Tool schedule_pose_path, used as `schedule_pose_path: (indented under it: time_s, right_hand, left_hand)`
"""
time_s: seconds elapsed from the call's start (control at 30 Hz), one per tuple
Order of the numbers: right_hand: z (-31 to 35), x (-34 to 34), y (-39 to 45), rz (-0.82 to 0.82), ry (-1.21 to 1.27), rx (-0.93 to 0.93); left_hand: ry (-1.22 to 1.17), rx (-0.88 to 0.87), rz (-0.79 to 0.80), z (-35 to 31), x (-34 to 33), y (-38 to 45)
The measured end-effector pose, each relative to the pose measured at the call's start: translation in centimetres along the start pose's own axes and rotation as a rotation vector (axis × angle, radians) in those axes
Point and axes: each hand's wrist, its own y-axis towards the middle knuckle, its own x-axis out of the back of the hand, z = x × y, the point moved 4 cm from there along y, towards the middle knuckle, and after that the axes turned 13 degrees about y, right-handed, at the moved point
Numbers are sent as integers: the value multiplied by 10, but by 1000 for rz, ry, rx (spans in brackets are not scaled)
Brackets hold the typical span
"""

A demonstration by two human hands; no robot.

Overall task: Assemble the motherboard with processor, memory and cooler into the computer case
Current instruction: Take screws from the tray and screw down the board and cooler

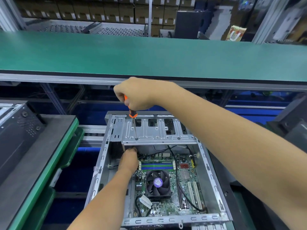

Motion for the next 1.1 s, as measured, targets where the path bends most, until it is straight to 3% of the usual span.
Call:
schedule_pose_path:
  time_s: [0.17, 0.27, 0.37, 0.47, 0.6, 0.67, 0.77, 0.9, 0.97, 1.1]
  right_hand:
    - [-4, 0, 1, -156, -115, -64]
    - [-3, 1, 0, -61, -123, -92]
    - [-2, 2, -1, 32, 19, -59]
    - [-1, 2, 0, -81, -38, 11]
    - [-1, -1, 4, -188, -133, -69]
    - [-1, -1, 4, -106, -141, -93]
    - [-4, 1, 0, 69, 36, -73]
    - [-1, 3, 0, -96, -53, 16]
    - [-2, -1, 3, -158, -112, -52]
    - [-2, -2, 4, -73, -75, -111]
  left_hand:
    - [8, 12, 14, 0, 0, 0]
    - [-2, 18, 11, 0, -1, 1]
    - [-4, 22, 7, 0, -1, 0]
    - [-13, 20, 2, -1, -1, 2]
    - [-6, 28, 11, 1, -2, 1]
    - [-10, 24, 9, 1, -4, 2]
    - [-8, 31, 14, 0, -3, 2]
    - [3, 21, 19, -2, -3, 3]
    - [16, 26, 26, 0, -3, 1]
    - [20, 10, 23, -1, -3, 2]
